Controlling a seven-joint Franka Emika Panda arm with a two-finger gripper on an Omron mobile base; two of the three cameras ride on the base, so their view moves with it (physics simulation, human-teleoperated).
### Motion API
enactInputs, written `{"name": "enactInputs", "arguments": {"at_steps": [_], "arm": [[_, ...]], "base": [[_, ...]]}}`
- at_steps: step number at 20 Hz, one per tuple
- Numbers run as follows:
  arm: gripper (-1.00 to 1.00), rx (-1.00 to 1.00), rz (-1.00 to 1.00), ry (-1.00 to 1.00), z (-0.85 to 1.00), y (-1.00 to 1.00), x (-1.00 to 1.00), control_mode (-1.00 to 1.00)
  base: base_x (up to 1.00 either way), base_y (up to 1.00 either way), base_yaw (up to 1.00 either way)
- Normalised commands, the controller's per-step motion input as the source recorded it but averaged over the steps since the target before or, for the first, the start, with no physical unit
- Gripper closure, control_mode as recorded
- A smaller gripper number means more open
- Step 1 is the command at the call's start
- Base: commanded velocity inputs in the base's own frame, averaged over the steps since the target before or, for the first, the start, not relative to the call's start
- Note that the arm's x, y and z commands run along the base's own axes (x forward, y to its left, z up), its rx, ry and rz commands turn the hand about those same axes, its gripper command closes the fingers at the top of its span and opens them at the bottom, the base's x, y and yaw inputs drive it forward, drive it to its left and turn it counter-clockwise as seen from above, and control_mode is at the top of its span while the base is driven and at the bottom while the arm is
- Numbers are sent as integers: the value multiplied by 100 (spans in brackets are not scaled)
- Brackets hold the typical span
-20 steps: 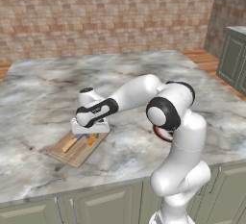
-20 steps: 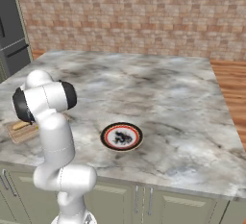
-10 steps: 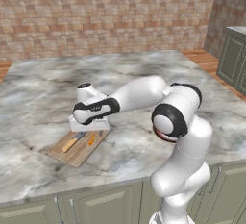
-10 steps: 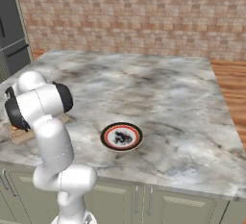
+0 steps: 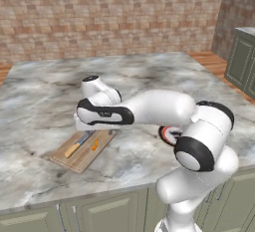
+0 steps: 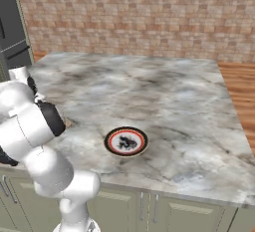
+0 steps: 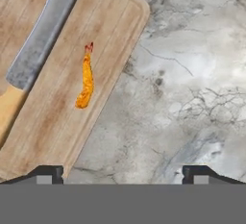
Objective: Pick up the knife from the drawer and place it on the cutting board. Then place the meat from the plate to the cutting board.
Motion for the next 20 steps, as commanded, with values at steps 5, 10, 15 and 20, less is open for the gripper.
{"name": "enactInputs", "arguments": {"at_steps": [5, 10, 15, 20], "arm": [[-100, 0, 0, -11, 66, -46, -57, -100], [-100, 0, 0, -16, 82, -46, -63, -100], [-100, 1, 0, -23, 81, -45, -85, -100], [-100, 0, 0, -39, 59, -29, -100, -100]], "base": [[0, 0, 0], [0, 0, 0], [0, 0, 0], [0, 0, 0]]}}
